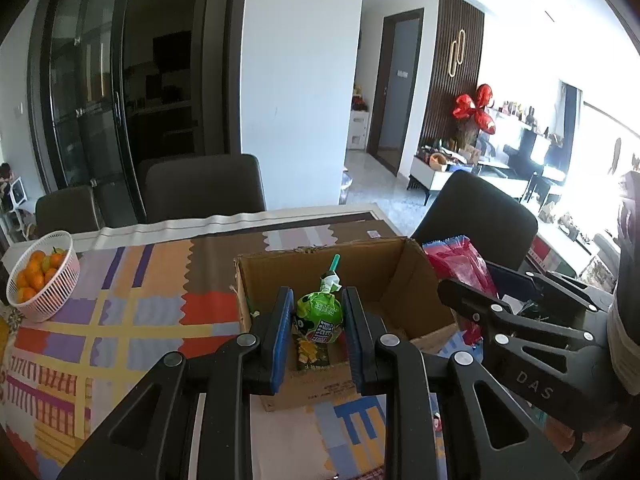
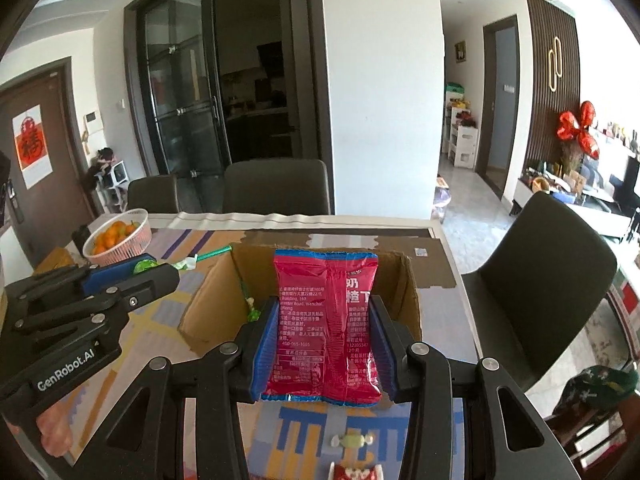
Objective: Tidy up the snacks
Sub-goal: 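Carry the lollipop with the left tool into the box while the right carries the red packet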
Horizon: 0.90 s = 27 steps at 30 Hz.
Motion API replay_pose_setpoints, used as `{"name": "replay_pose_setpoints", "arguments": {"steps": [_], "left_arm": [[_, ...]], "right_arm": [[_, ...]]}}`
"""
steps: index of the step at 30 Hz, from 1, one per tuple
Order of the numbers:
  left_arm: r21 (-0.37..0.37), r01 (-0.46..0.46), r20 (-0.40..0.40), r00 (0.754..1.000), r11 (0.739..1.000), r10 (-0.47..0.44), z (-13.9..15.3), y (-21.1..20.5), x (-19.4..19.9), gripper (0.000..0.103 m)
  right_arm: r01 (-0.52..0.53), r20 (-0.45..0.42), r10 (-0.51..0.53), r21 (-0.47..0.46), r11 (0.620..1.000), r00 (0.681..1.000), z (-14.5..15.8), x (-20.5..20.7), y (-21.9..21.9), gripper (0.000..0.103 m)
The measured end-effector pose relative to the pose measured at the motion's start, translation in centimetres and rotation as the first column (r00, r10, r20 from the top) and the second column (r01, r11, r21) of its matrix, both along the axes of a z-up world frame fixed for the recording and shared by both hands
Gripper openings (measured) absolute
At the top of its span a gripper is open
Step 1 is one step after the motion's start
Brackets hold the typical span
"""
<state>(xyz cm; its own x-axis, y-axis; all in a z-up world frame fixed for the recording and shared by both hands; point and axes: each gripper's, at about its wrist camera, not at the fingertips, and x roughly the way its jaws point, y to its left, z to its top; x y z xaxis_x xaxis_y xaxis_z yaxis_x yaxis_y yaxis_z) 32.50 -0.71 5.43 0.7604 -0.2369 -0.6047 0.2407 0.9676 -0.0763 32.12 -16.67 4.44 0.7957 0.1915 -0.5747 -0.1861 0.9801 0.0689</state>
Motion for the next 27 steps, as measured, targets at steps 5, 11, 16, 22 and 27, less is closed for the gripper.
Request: {"name": "replay_pose_setpoints", "arguments": {"steps": [5,11,16,22,27], "left_arm": [[0.033,0.007,-0.029,1.000,0.999,-0.006,-0.8,-0.6,1.8,0.025],[0.055,0.006,-0.073,0.997,0.998,-0.002,-1.9,-1.5,3.7,0.026],[0.084,-0.002,-0.066,0.998,0.996,0.007,-2.1,-1.5,3.6,0.037],[0.097,-0.012,-0.023,1.000,0.995,0.014,-1.3,-1.2,1.2,0.044],[0.090,-0.008,0.003,1.000,0.996,0.008,-0.5,-0.6,-1.1,0.045]], "right_arm": [[0.007,-0.044,-0.008,-0.021,1.000,0.999,-0.6,2.6,-0.2,0.044],[0.022,-0.094,-0.027,-0.048,0.999,0.995,-1.9,5.2,-0.4,0.044],[0.047,-0.117,-0.052,-0.049,0.998,0.992,-2.7,6.0,-1.0,0.056],[0.065,-0.057,-0.071,-0.090,0.994,0.996,-2.0,3.9,-1.1,0.056],[0.042,-0.006,-0.043,-0.080,0.996,0.999,-0.6,0.9,-1.0,0.056]]}}
